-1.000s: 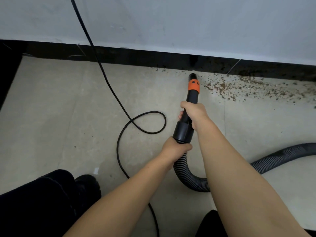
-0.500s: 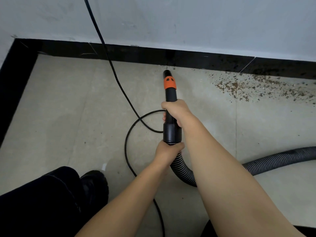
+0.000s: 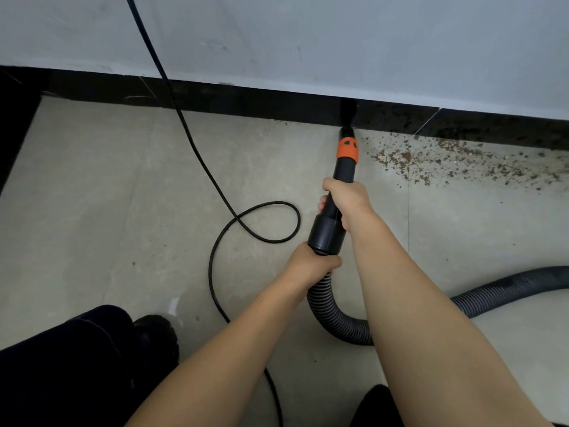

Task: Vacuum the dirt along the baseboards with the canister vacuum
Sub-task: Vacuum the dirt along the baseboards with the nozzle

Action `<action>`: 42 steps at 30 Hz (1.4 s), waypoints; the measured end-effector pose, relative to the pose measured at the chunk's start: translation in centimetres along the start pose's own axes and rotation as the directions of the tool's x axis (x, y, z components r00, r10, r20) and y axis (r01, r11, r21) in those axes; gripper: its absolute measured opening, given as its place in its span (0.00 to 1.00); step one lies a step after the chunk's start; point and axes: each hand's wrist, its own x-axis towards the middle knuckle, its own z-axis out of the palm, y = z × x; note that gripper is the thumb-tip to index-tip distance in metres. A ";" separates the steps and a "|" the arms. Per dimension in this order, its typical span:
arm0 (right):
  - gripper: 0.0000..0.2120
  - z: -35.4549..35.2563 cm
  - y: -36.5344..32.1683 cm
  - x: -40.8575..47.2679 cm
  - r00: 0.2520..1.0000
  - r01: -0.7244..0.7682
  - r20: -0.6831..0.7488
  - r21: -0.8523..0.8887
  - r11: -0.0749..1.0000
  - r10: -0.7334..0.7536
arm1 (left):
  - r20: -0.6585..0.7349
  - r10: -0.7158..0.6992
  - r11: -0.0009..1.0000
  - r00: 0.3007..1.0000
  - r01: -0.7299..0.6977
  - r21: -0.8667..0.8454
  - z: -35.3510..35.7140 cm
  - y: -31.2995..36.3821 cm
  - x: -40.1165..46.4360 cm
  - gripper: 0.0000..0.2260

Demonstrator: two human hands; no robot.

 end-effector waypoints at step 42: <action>0.05 6.4 0.1 -1.4 0.972 0.051 0.236 -0.298 0.953 0.022 | -0.134 -0.053 0.960 0.990 0.013 -0.280 -2.5 -2.6 -0.4 0.05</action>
